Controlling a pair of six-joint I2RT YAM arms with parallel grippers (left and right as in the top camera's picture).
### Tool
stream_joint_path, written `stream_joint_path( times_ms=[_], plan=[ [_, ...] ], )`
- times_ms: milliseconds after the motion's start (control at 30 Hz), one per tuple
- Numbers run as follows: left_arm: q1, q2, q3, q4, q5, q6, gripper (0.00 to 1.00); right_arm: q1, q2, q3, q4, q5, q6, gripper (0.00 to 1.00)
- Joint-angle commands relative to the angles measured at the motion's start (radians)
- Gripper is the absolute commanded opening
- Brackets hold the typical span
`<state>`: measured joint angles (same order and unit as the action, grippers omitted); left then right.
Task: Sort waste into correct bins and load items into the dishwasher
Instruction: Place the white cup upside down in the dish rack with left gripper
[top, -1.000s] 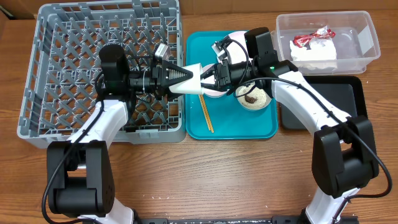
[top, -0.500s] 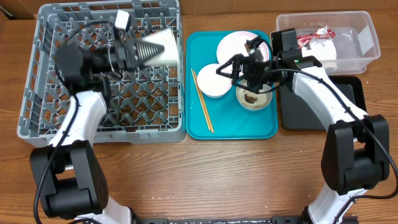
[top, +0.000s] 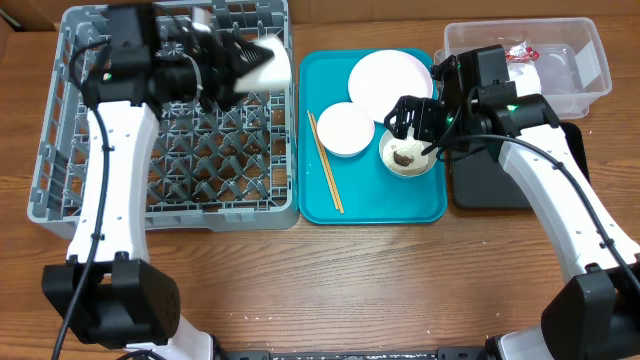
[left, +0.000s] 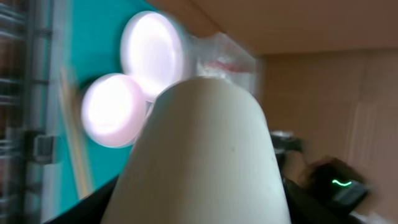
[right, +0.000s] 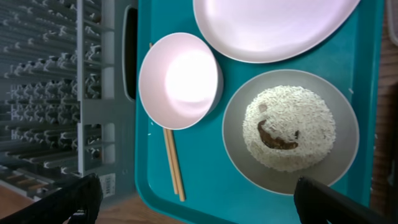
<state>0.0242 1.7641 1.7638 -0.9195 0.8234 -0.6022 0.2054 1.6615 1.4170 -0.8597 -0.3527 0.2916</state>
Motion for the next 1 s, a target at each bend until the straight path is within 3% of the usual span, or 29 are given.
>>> stream_joint_path(
  times_ms=[0,33,167,600,633,733,967],
  plan=[
    [-0.115,-0.012,0.146,-0.211,-0.492,0.282,0.46,0.001,-0.018,0.005,-0.011,0.042,-0.009,1.0],
    [-0.16,-0.012,0.157,-0.298,-0.631,0.281,0.49,0.001,-0.018,0.005,-0.019,0.042,-0.008,1.0],
    [-0.233,-0.002,0.128,-0.45,-0.848,0.217,0.5,0.003,-0.018,0.005,-0.042,0.042,-0.008,1.0],
    [-0.27,0.299,0.05,-0.609,-0.81,0.176,0.47,0.003,-0.018,0.005,-0.074,0.041,-0.008,1.0],
    [-0.27,0.322,0.05,-0.603,-0.813,0.176,0.5,0.003,-0.018,0.005,-0.074,0.041,-0.008,1.0],
    [-0.27,0.375,0.05,-0.597,-0.812,0.176,0.76,0.003,-0.018,0.005,-0.074,0.038,-0.008,1.0],
    [-0.269,0.38,0.057,-0.581,-0.813,0.176,0.91,0.01,-0.018,0.005,-0.058,0.038,-0.007,1.0]
  ],
)
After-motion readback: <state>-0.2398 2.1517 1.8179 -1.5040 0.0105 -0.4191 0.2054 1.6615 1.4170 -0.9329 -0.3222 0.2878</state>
